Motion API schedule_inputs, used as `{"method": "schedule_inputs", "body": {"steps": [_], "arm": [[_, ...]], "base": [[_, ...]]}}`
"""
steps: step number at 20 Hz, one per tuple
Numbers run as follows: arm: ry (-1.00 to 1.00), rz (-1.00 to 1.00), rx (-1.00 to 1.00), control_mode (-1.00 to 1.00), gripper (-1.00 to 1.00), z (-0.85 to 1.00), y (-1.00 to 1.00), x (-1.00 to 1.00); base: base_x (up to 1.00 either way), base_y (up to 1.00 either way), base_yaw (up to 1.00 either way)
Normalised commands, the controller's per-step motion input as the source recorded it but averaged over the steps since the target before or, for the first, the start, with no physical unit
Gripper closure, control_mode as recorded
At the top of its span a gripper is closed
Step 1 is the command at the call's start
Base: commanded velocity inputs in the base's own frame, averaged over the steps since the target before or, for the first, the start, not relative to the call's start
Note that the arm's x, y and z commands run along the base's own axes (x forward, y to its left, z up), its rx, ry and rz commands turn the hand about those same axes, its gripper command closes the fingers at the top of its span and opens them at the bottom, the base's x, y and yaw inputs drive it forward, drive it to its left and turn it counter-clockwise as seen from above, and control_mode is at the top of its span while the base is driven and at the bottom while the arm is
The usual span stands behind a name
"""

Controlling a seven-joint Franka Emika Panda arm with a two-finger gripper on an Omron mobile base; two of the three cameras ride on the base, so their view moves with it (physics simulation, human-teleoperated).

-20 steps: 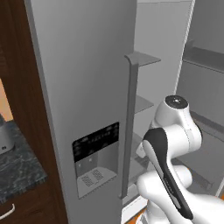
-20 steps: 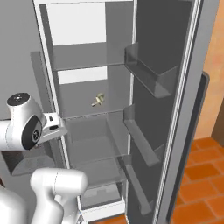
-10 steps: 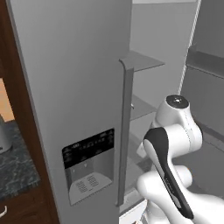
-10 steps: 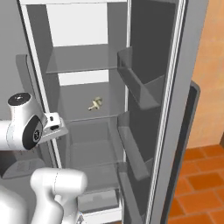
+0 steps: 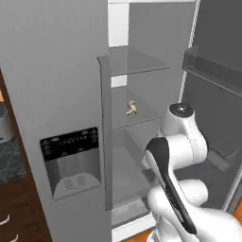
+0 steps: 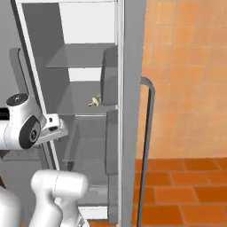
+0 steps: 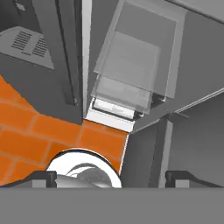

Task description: Place one mushroom and one fish in each tupperware on the nearby counter, to pack two identical lunches.

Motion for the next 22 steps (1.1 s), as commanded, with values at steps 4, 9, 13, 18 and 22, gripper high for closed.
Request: {"method": "schedule_inputs", "body": {"steps": [4,9,13,18,22], "arm": [[0.00,0.00,0.00,1.00,-1.00,0.00,0.00,0.00],[0.00,0.00,0.00,1.00,-1.00,0.00,0.00,0.00],[0.00,0.07,0.08,-1.00,-1.00,0.00,-0.13,0.52],[0.00,-0.08,0.08,-1.00,-1.00,0.00,0.00,0.65],[0.00,-0.19,0.01,-1.00,-1.00,0.00,-0.02,0.71]], "base": [[0.44,-0.21,0.21],[0.46,-0.25,0.19],[0.00,0.00,0.00],[0.00,0.00,0.00],[0.00,0.00,0.00]]}}
